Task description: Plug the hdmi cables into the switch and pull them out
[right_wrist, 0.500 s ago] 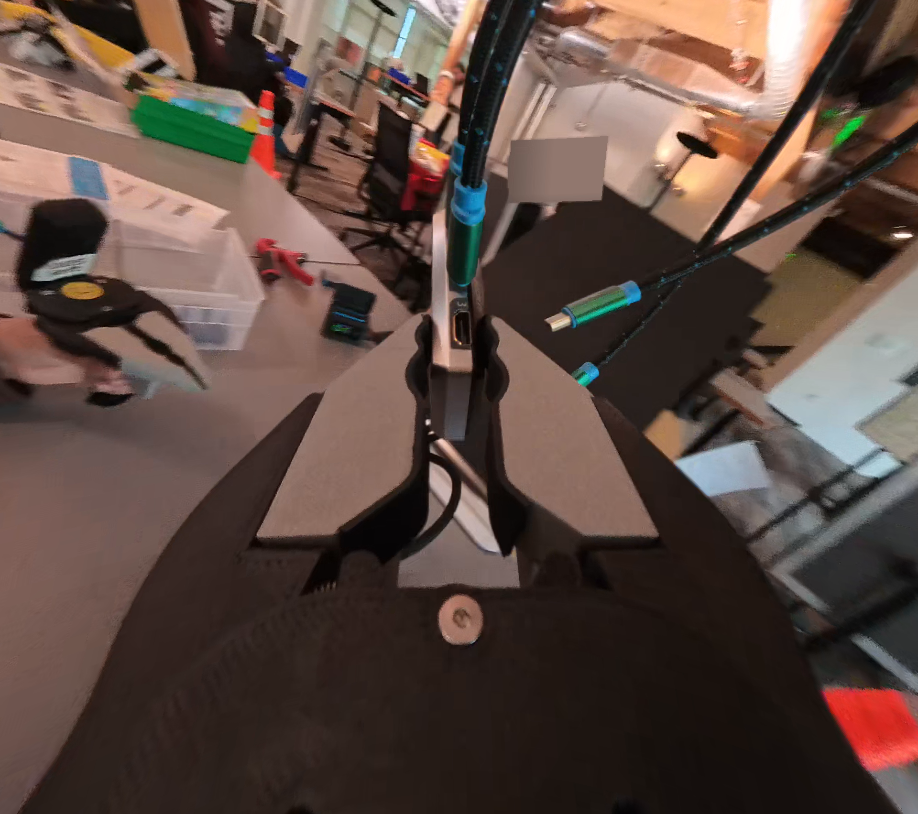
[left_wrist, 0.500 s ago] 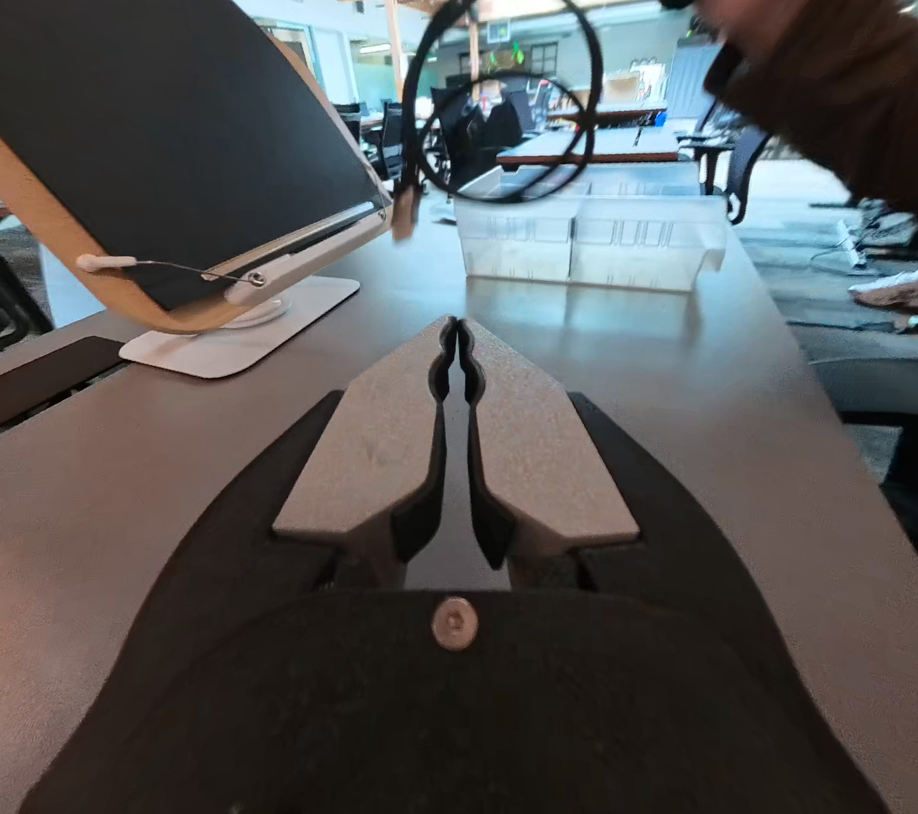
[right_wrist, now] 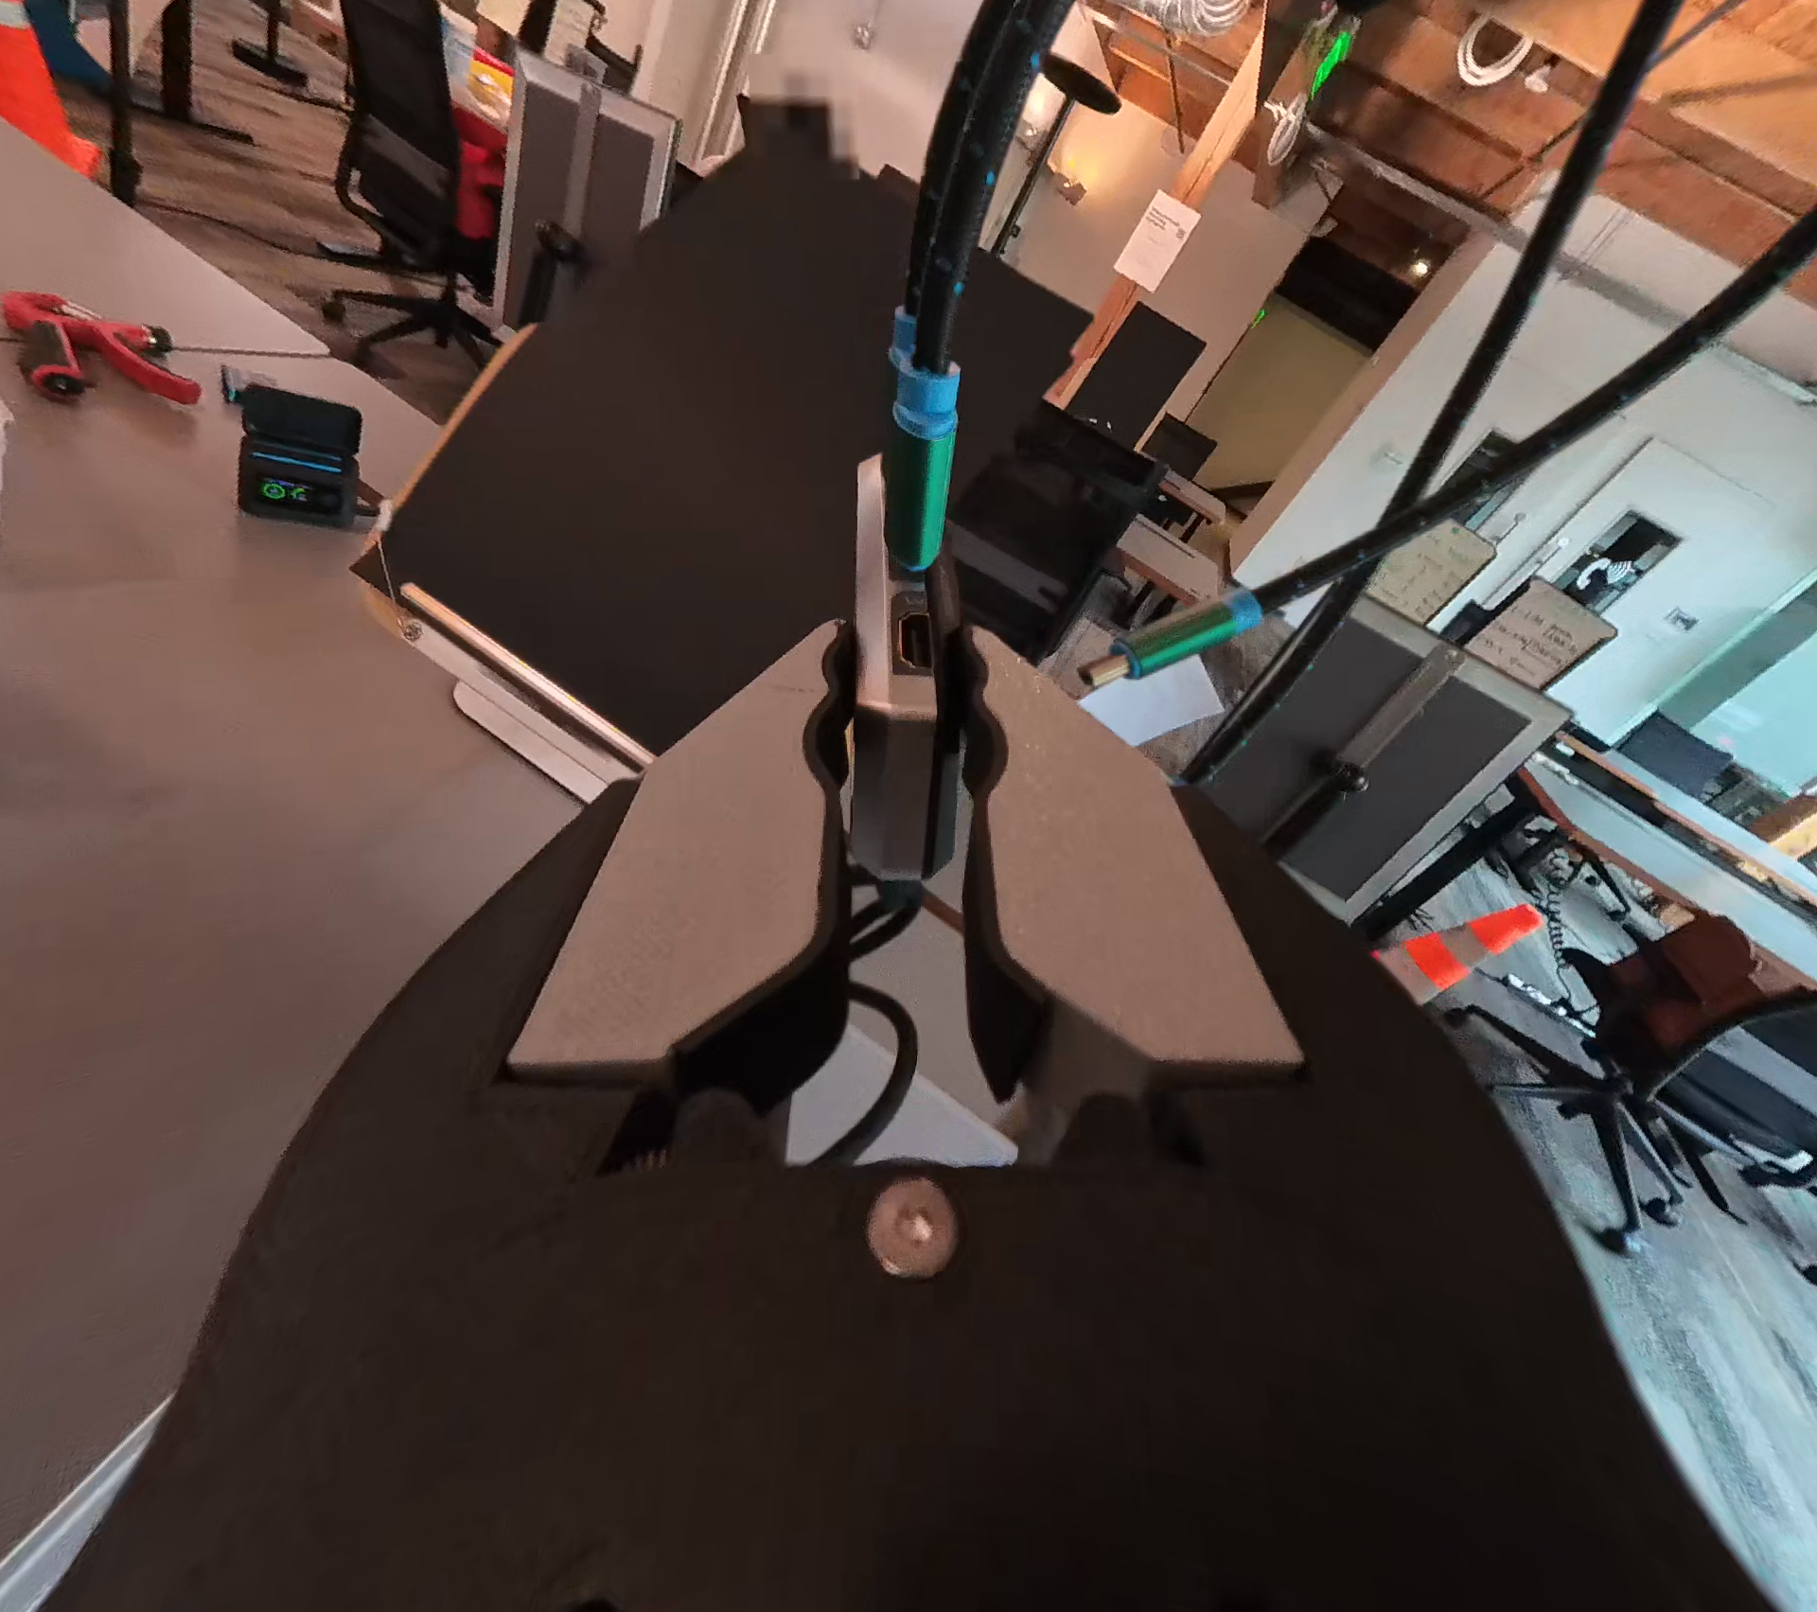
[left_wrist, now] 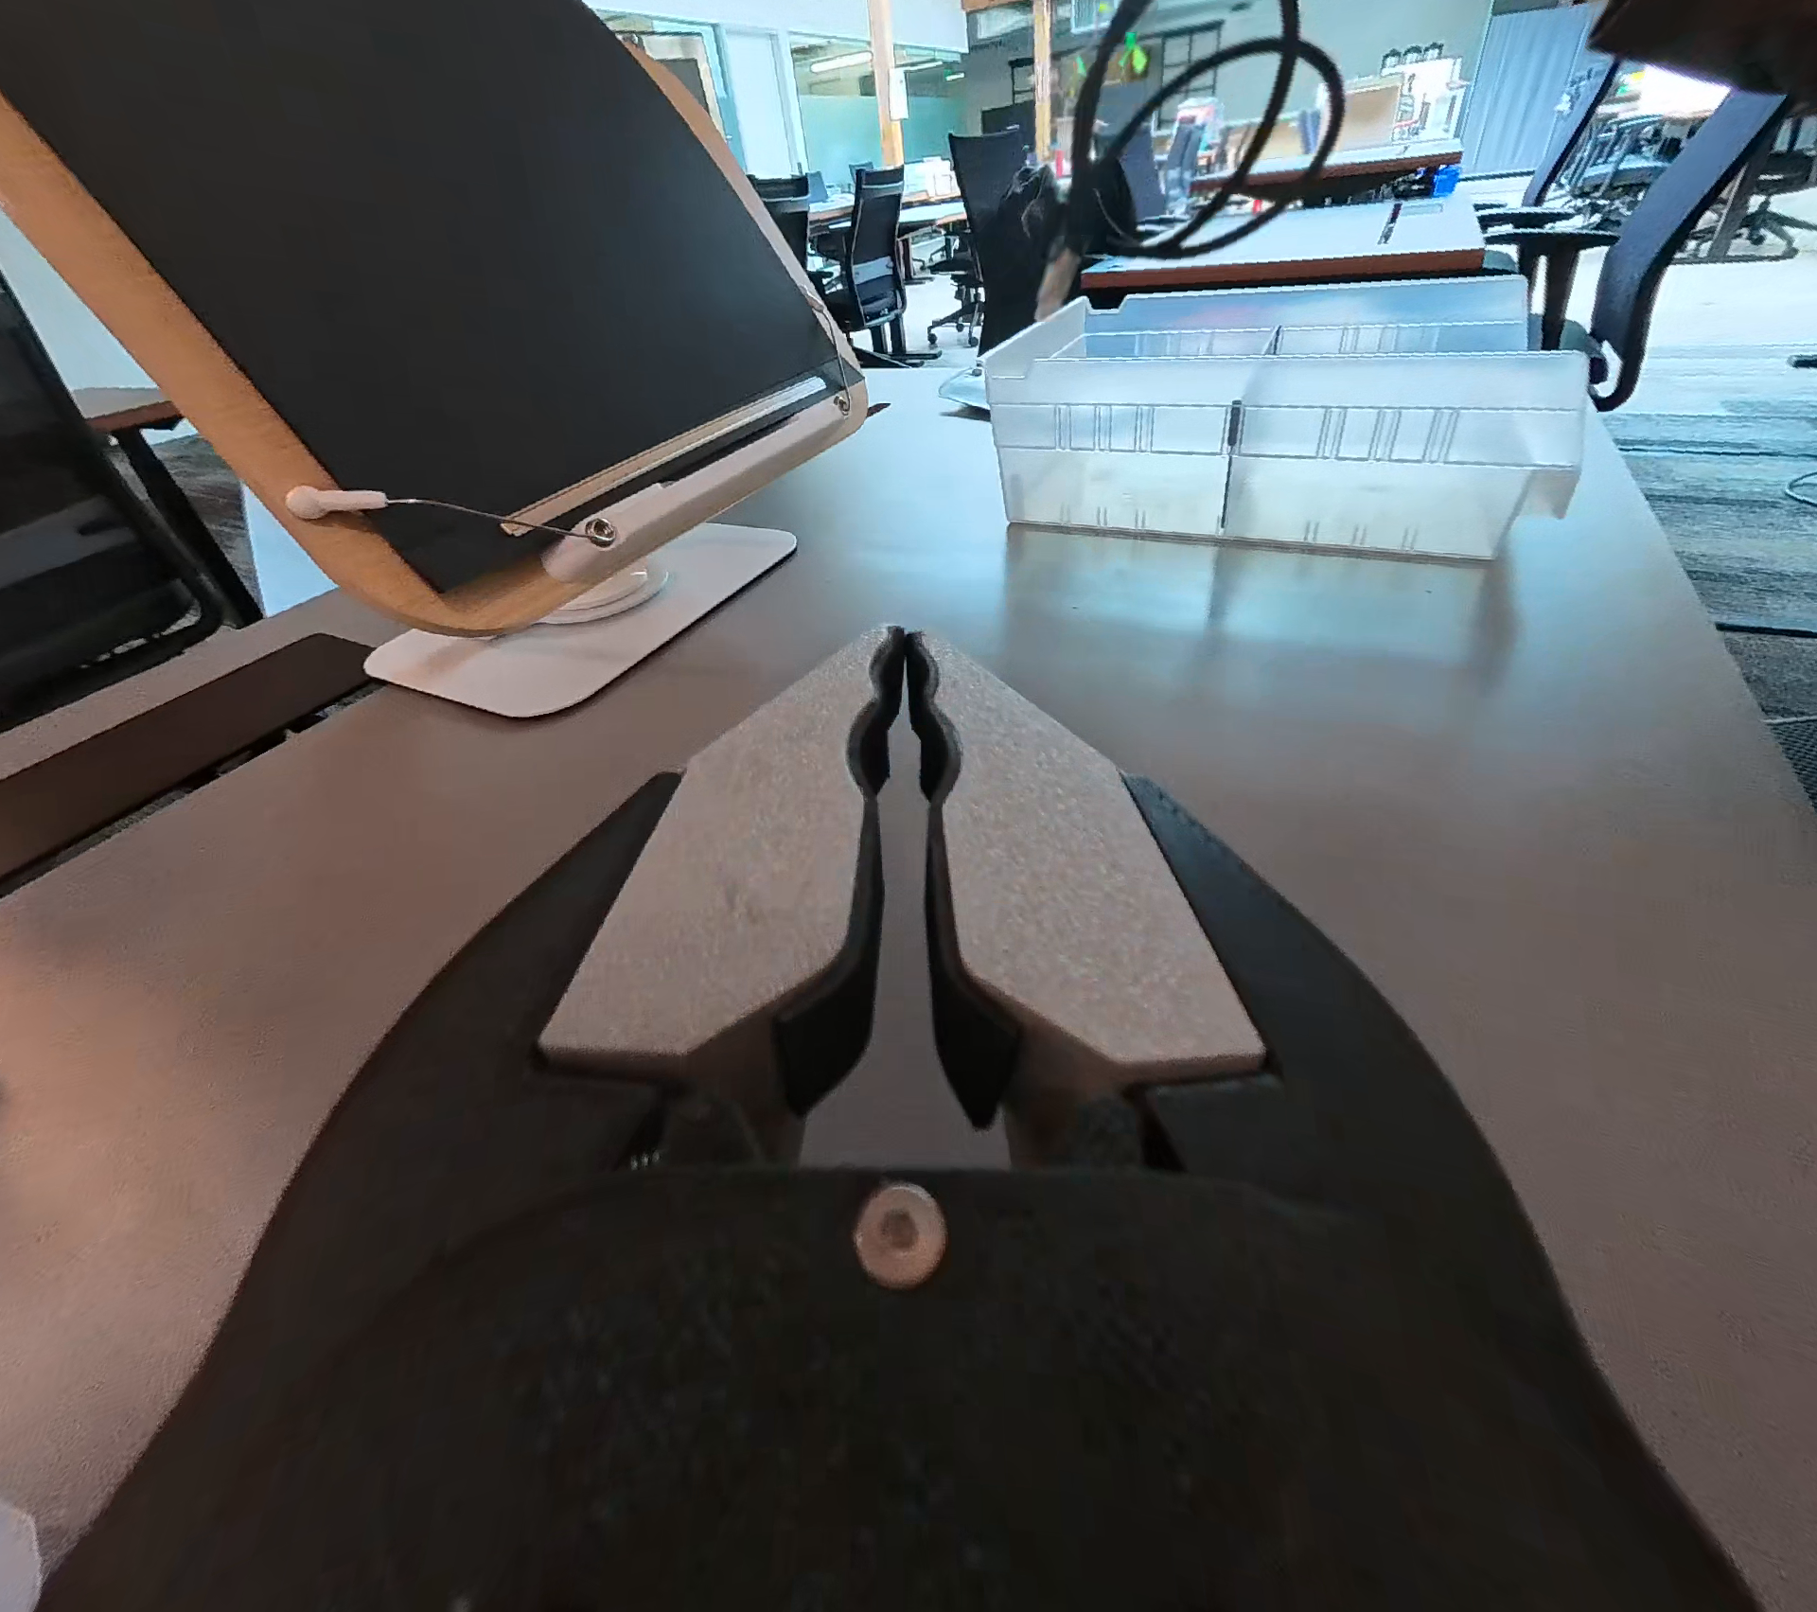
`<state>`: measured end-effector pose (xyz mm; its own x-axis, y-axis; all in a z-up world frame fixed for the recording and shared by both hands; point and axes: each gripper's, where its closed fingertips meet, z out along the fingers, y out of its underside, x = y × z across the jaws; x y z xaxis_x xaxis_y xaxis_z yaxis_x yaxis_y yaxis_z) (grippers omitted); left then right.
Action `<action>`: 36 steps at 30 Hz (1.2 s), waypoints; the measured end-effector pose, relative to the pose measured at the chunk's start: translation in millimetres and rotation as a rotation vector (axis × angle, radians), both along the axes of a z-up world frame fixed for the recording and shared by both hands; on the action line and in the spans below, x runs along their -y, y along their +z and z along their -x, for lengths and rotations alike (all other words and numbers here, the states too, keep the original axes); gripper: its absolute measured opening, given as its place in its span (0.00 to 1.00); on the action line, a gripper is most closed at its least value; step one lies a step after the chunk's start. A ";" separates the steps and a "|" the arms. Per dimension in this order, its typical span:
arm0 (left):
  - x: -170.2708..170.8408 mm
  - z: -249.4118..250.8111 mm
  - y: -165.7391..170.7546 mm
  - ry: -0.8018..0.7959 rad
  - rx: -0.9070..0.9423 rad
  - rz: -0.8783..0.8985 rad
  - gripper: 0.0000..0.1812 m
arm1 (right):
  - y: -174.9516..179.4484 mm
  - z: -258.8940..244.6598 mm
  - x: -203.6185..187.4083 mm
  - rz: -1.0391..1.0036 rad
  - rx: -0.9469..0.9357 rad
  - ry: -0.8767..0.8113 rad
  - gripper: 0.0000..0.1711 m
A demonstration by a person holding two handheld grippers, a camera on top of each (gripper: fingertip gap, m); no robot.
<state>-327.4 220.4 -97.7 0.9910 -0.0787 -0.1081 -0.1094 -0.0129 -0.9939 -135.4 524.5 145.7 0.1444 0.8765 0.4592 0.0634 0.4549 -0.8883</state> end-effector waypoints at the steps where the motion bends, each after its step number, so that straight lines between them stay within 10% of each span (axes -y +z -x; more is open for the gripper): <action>1: -0.9 -1.4 0.0 -0.003 -0.003 0.001 0.00 | -4.9 0.1 -3.5 0.008 0.002 -0.009 0.10; 12: -7.7 -8.0 -14.9 -0.004 -0.087 0.065 0.00 | -95.5 21.3 -26.1 -0.029 0.108 -0.053 0.10; 22: -7.0 -7.0 -14.2 -0.001 -0.085 0.066 0.00 | -273.2 26.8 -44.3 -0.118 0.844 -0.055 0.10; 36: -9.5 -8.6 -33.5 -0.006 -0.129 0.150 0.00 | -292.9 34.1 -47.5 0.166 0.911 -0.030 0.15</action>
